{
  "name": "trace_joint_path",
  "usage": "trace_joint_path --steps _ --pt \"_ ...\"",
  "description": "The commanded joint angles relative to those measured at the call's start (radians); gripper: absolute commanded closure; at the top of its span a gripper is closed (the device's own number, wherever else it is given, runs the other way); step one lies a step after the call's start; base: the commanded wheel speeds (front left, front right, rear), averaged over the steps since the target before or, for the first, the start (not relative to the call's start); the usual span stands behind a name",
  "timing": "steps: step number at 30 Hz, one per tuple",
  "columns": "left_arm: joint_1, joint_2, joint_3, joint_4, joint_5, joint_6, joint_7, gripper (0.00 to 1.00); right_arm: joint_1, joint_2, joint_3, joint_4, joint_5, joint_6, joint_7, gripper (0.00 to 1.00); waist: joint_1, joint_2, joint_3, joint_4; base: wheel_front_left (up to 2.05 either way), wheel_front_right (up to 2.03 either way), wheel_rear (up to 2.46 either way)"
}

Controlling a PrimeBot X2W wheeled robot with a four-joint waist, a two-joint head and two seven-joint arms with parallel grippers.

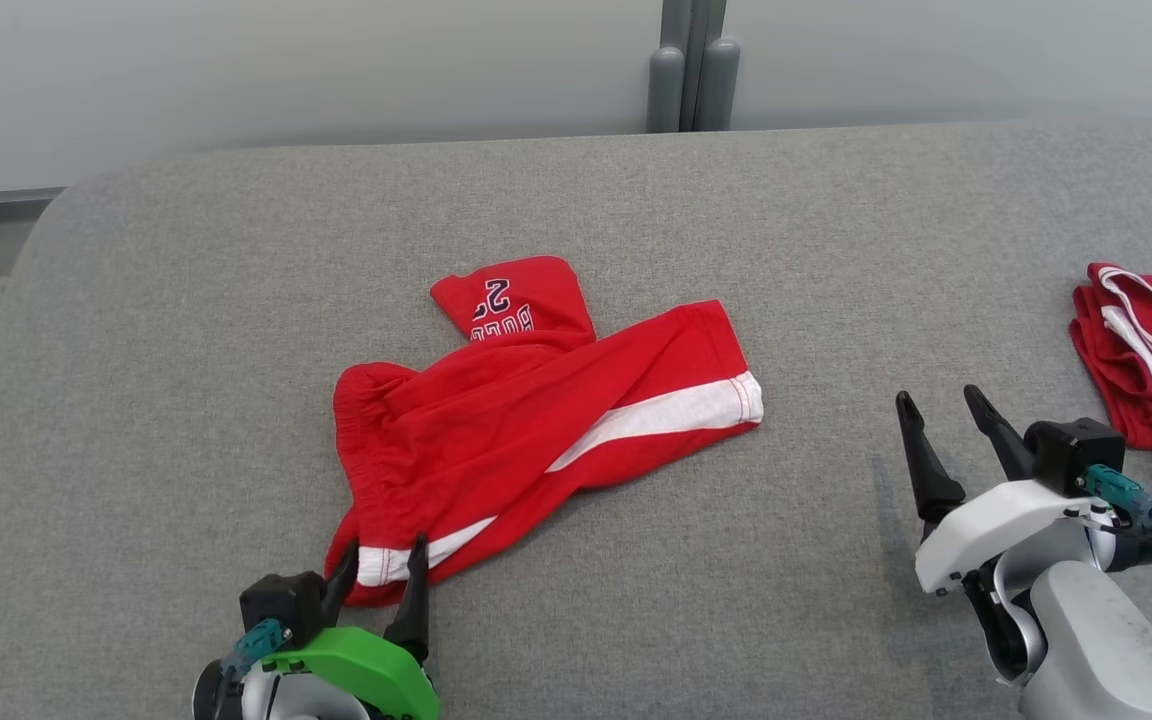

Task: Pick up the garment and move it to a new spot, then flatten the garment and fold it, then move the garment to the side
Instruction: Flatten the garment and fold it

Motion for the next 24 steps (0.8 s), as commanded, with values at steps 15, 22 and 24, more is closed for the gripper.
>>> trace_joint_path --steps 15,22,24 --pt "-0.035 0.002 0.001 -0.013 -0.014 -0.018 0.001 0.41 -0.004 0.004 0.022 0.019 0.013 -0.001 -0.002 0.00 0.0000 0.0000 -0.001 -0.012 0.00 0.00 0.00" --pt "-0.052 0.002 0.006 -0.032 -0.002 -0.025 0.001 1.00 -0.010 0.001 0.018 0.021 0.020 -0.001 -0.002 0.00 0.0000 0.0000 0.008 -0.013 0.00 0.00 0.00" --pt "-0.057 0.003 0.025 -0.070 0.017 -0.021 0.001 1.00 -0.010 0.001 0.016 0.020 0.020 -0.001 -0.002 0.00 0.0000 0.0000 0.012 -0.010 0.00 0.00 0.00"
